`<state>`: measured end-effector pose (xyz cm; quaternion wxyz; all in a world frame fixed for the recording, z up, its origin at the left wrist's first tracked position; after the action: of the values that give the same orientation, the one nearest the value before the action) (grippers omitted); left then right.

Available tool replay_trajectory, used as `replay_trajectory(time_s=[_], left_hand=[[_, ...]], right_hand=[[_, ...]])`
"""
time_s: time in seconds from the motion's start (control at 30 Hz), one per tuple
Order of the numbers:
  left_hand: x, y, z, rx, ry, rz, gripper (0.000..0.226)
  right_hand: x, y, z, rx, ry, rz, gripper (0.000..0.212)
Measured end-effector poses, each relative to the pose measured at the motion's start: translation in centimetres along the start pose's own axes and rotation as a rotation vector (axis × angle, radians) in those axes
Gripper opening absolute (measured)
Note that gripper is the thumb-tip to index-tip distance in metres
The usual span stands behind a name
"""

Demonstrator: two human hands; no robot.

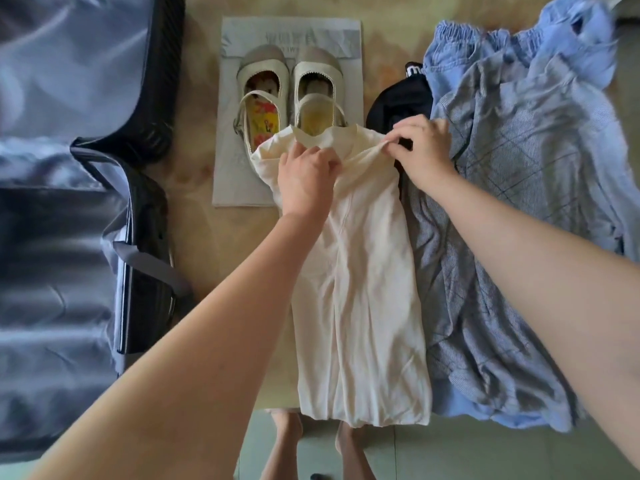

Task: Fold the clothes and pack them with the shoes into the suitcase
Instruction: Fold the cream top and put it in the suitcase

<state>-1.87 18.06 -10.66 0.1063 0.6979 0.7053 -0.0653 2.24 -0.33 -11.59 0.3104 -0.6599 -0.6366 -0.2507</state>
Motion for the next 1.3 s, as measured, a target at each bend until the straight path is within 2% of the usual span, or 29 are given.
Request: replay_trajectory(time_s=[0.1,0.17,0.27,0.37,0.47,0.53,0.6,0.7,0.83,0.9,1.0,1.07,1.17,1.23,1.3], left_hand=[[1.0,0.6,-0.5,-0.094,-0.082,-0.1,0.017],[0.6,0.8,-0.9,-0.127,-0.082,-0.08,0.023],[-1.4,0.5,-0.4,-0.027,0.013,0.077,0.04],[-0.9,0.4,0.4,0.017,0.102,0.012,0.026],[-0.4,0.1,0.3,-0.029,0.069,-0.01,0.021],[-0.2,-1.1,-0.7,-0.133,-0.03,-0.025,0.021],[0.8,-4.2,-1.4,-0.165,-0.156,-0.091,0.024],[3.2,-11.7,-1.5,-0.03,-0.347,-0.304,0.028],[6.2,-23.4,-0.3,0.298,-0.453,-0.688,0.036],[6.7,-27.6,0.3,0.448,-0.481,-0.781,0.042],[6.5,-30.9,0.8,0.577,-0.512,-0.736,0.044],[6.1,-31.9,1.0,0.627,-0.504,-0.698,0.038],[6.0,-33.4,1.9,0.685,-0.514,-0.729,0.037],[6.0,-34.3,2.5,0.726,-0.525,-0.747,0.036],[5.9,-34.7,2.7,0.743,-0.502,-0.708,0.026]], right_hand=[[0.1,1.3,0.3,-0.015,-0.032,0.078,0.026],[0.1,1.7,1.0,-0.059,-0.084,0.108,0.03],[0.4,1.7,2.1,-0.105,-0.047,0.152,0.026],[0.9,1.5,2.6,-0.155,-0.043,0.106,0.019],[0.2,0.5,2.2,-0.281,0.146,0.091,0.035],[-0.3,-1.6,1.5,-0.288,0.3,0.112,0.048],[-1.1,-5.7,0.7,-0.275,0.334,0.109,0.049],[-2.9,-14.7,0.0,-0.291,0.295,0.111,0.045],[-5.0,-27.5,0.9,-0.278,0.361,0.302,0.033],[-5.9,-32.2,1.7,-0.236,0.349,0.399,0.034],[-7.1,-36.0,2.6,-0.155,0.286,0.495,0.048],[-7.7,-37.0,2.7,-0.162,0.346,0.58,0.053],[-8.6,-37.4,3.0,-0.112,0.412,0.68,0.043],[-8.6,-37.5,3.0,-0.065,0.396,0.68,0.03],[-7.9,-37.5,2.7,-0.029,0.342,0.651,0.021]])
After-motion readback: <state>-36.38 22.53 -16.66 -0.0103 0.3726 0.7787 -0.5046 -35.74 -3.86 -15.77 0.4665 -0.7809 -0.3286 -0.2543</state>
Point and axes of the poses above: each hand's wrist, its own y-axis towards the middle knuckle, its own z-axis out of the palm, x = y × z, the point moved 5 cm from there along y, towards the middle knuckle, and after that the axes turned 15 degrees about y, right-handed, at the moved point
